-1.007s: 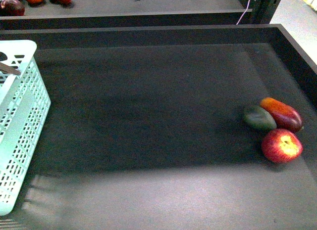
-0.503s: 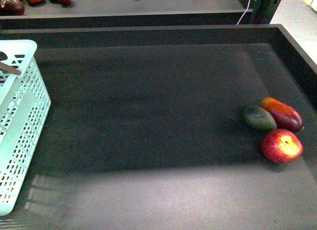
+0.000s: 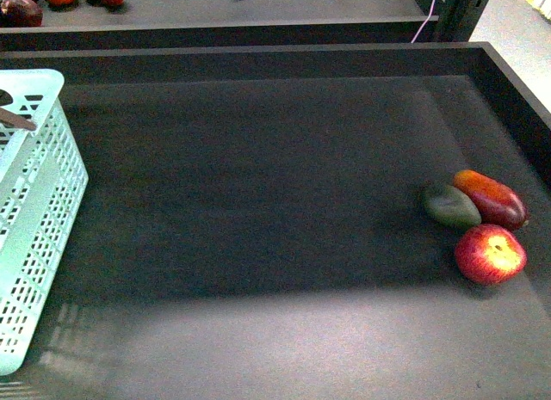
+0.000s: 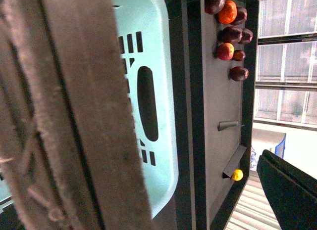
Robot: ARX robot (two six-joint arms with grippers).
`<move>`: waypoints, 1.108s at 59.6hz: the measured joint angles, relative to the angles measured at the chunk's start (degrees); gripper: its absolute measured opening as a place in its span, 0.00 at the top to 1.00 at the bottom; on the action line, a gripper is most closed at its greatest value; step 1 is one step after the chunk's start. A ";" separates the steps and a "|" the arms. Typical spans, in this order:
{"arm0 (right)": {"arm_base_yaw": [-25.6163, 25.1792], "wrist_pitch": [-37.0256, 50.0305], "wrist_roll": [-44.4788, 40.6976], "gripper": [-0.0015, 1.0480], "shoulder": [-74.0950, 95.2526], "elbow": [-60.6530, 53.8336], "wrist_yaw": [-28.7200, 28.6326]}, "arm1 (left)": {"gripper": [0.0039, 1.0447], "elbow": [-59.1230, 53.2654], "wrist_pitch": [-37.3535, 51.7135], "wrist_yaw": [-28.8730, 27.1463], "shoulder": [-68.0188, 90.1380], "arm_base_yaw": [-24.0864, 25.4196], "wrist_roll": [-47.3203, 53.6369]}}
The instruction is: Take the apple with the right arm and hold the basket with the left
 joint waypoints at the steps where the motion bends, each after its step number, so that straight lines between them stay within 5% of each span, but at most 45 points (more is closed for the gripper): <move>1: 0.00 0.02 -0.02 0.08 0.00 0.00 0.00 | 0.06 0.04 -0.02 0.00 0.26 0.00 0.02; 13: 0.00 0.00 0.00 0.08 0.00 0.00 0.00 | 0.10 1.05 -0.02 0.00 1.64 -0.04 0.07; 39: 0.00 0.00 -0.02 0.08 0.00 0.00 0.00 | 0.85 1.05 -3.10 -0.37 1.64 -0.87 -0.33; 66: 0.00 0.00 0.00 0.08 0.00 0.00 0.00 | 0.86 -5.42 -12.04 3.26 -15.85 -4.39 3.78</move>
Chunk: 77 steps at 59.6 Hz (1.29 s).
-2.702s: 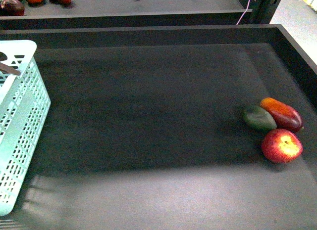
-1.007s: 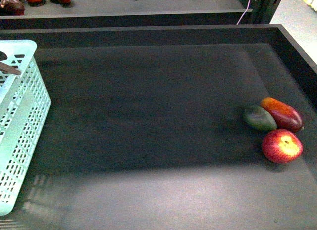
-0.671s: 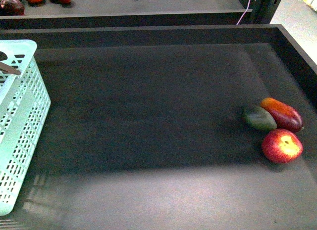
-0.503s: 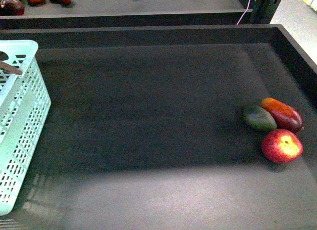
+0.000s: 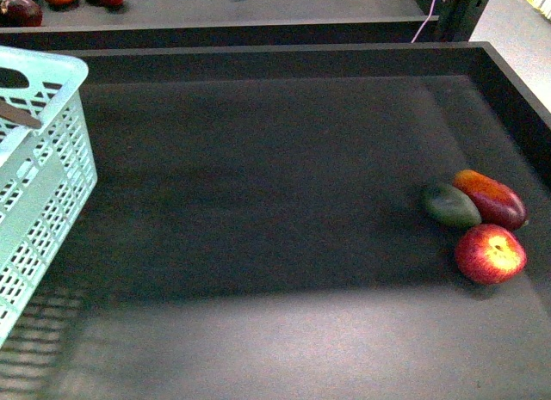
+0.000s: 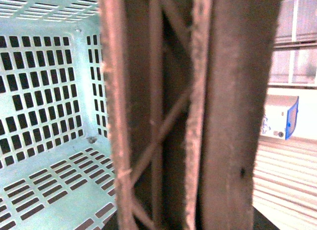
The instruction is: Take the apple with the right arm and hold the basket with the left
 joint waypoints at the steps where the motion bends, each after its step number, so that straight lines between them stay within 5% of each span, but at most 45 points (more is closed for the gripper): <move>1: 0.00 0.00 -0.02 0.08 0.00 0.00 0.00 | 0.86 -0.37 -0.83 0.09 -1.66 -0.68 0.15; 27: 0.00 0.00 -0.02 0.08 0.00 0.00 0.00 | 0.86 -0.70 -11.56 -3.98 -13.51 -22.67 1.70; 51: 0.00 0.00 -0.02 0.08 0.00 0.00 0.00 | 0.86 6.49 -12.31 -6.71 -10.86 -43.10 3.06; 68: 0.00 0.00 -0.02 0.08 0.00 0.00 0.00 | 0.86 8.31 -12.11 -6.34 -6.25 -53.99 4.09; 77: 0.00 0.00 0.00 0.08 0.00 0.00 0.00 | 0.86 8.76 -12.07 -6.27 -5.84 -55.49 4.11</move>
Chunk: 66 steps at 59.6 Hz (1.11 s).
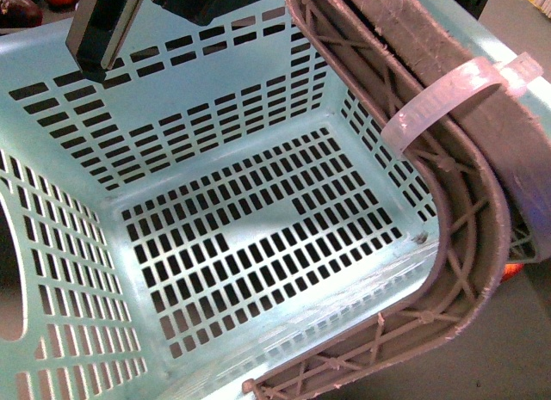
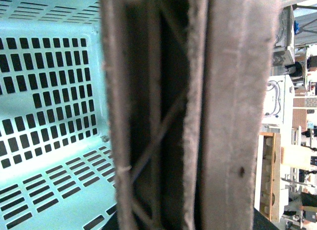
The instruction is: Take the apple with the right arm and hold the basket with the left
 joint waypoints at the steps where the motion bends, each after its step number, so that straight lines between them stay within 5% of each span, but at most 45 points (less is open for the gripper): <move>1: 0.00 0.00 -0.02 0.08 0.00 0.00 0.00 | 0.86 0.04 0.00 -0.02 0.00 0.00 0.02; 38: 0.00 -0.02 -0.02 0.08 0.02 0.00 0.02 | 0.86 0.24 0.04 -0.39 0.00 0.04 0.63; 45: -2.34 -23.43 7.56 0.08 15.96 9.70 2.73 | 0.86 0.26 0.04 -0.61 0.00 0.04 0.68; 48: -4.28 -26.64 8.39 0.08 20.68 10.56 2.21 | 0.86 0.26 0.04 -0.70 0.00 0.04 0.98; 60: -12.79 -20.09 5.84 0.08 31.26 10.62 -0.74 | 0.86 0.28 0.11 -0.63 0.04 0.13 1.05; 66: -15.23 -7.19 0.00 0.08 47.12 10.51 -2.62 | 0.86 0.28 0.09 -0.35 0.04 0.13 0.94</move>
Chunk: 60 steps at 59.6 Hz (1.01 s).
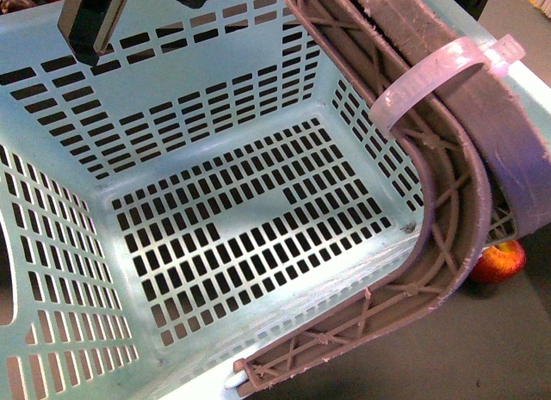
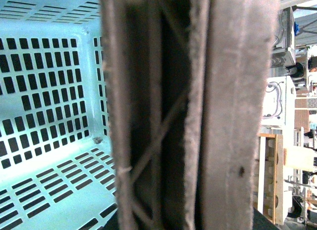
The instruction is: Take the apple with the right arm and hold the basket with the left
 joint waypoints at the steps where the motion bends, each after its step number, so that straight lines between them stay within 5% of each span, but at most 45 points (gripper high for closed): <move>1: -0.07 2.54 -1.11 0.08 3.04 0.00 0.09 | 0.86 0.00 0.00 -0.02 0.00 -0.02 0.00; 11: 1.18 25.51 -8.55 0.08 36.52 5.25 1.38 | 0.86 0.00 0.02 -0.26 0.00 0.02 0.04; 18: 2.51 30.93 -10.21 0.08 50.07 10.82 3.56 | 0.86 0.00 0.00 -0.09 0.00 0.00 0.02; 30: 5.88 32.02 -10.47 0.08 68.30 21.49 6.21 | 0.86 0.00 0.02 -0.24 0.00 0.00 0.07; 60: 10.75 27.67 -8.02 0.08 83.71 37.66 6.51 | 0.86 0.00 0.02 -0.17 0.00 0.00 0.04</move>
